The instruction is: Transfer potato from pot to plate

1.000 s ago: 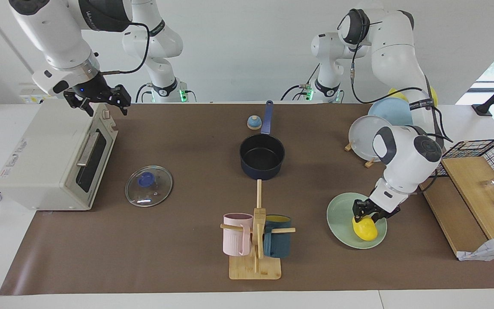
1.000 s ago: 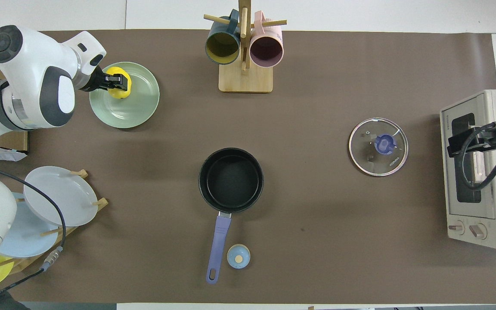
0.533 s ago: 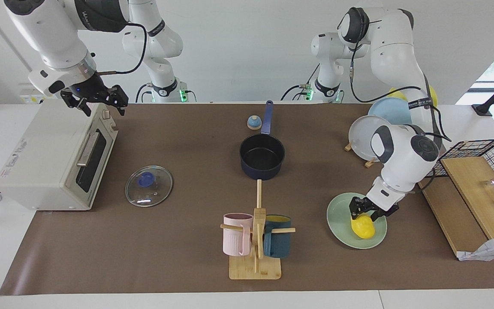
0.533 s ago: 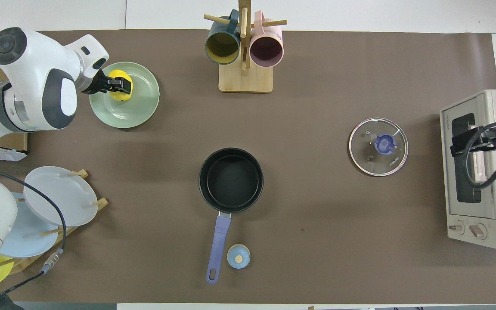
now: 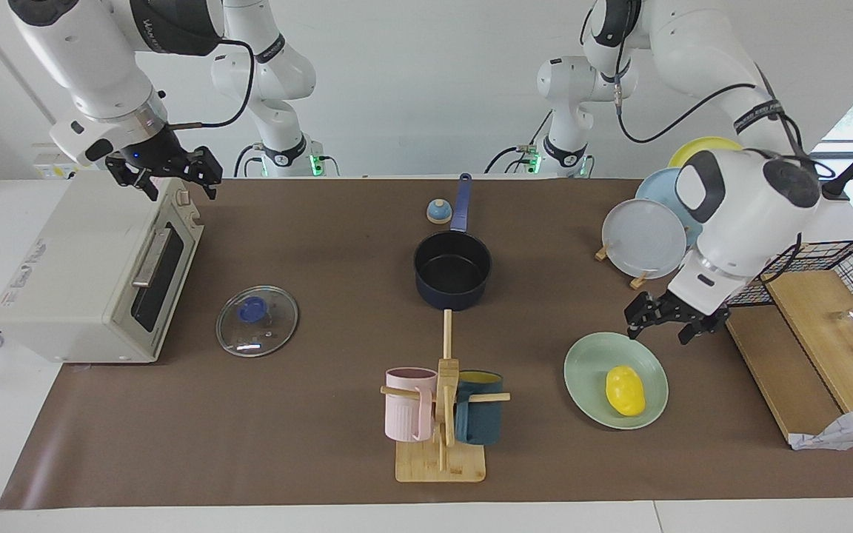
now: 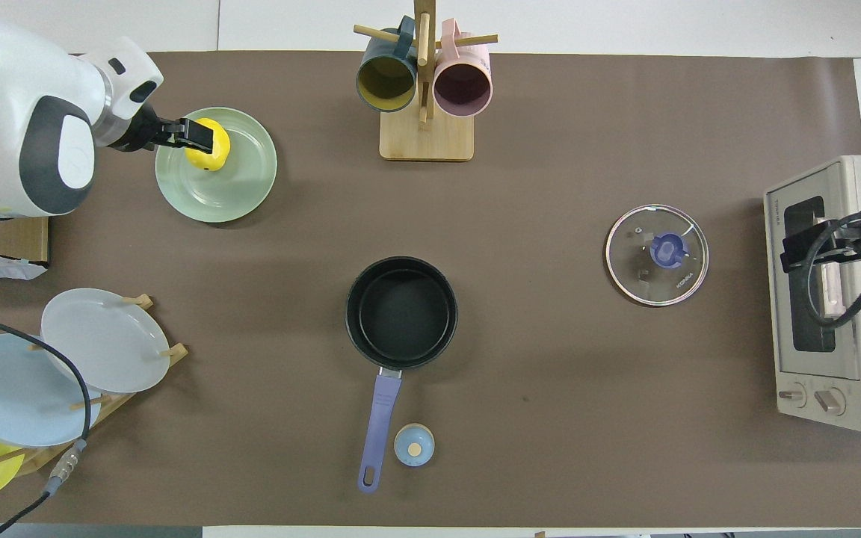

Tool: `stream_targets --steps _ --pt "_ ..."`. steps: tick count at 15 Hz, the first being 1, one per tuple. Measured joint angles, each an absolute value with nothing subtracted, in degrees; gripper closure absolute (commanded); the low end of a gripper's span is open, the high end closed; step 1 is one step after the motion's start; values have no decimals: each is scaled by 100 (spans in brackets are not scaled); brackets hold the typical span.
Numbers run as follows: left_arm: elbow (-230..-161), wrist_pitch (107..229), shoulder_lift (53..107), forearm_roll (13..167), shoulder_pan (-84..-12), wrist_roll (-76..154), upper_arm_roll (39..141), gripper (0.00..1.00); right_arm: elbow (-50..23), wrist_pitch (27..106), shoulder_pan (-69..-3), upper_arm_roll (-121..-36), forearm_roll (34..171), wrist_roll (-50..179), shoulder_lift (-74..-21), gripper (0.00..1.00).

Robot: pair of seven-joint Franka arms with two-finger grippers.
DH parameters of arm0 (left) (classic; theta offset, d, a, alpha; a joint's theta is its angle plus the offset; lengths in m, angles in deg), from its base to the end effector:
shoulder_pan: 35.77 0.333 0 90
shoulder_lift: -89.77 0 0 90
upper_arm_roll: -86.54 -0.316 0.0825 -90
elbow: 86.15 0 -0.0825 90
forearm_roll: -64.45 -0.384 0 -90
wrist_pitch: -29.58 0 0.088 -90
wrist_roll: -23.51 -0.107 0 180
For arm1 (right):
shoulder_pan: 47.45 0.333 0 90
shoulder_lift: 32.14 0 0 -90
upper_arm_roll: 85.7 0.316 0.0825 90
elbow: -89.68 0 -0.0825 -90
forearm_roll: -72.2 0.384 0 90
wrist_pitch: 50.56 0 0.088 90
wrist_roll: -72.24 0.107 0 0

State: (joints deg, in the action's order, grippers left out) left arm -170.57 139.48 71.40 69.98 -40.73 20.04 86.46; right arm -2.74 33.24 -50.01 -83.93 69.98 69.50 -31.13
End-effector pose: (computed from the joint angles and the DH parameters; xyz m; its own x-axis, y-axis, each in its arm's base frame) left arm 0.6682 -0.0640 0.5074 0.9855 -0.1119 0.1277 -0.1234 -0.9886 0.0860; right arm 0.5358 -0.0117 0.6058 0.9905 0.0299 -0.1341 0.0346 -0.9989 0.0329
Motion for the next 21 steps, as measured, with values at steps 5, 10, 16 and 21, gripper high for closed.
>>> stream_targets --steps 5,10,16,21 --pt "-17049 12538 8400 6624 -4073 2148 8546 0 -274 3324 -4996 -8389 6998 6950 -3113 0" --pt "-17278 11660 9091 6573 -4074 2181 8553 0 -274 3324 -4986 -8372 6998 6950 -3113 0" --pt "-17825 11548 9270 6573 -4080 2184 8595 0 -274 3324 -4985 -8371 6998 6950 -3113 0" --pt "-17540 11011 9301 6572 -4081 2188 8609 0 -274 3324 -4985 -8370 6998 6950 -3113 0"
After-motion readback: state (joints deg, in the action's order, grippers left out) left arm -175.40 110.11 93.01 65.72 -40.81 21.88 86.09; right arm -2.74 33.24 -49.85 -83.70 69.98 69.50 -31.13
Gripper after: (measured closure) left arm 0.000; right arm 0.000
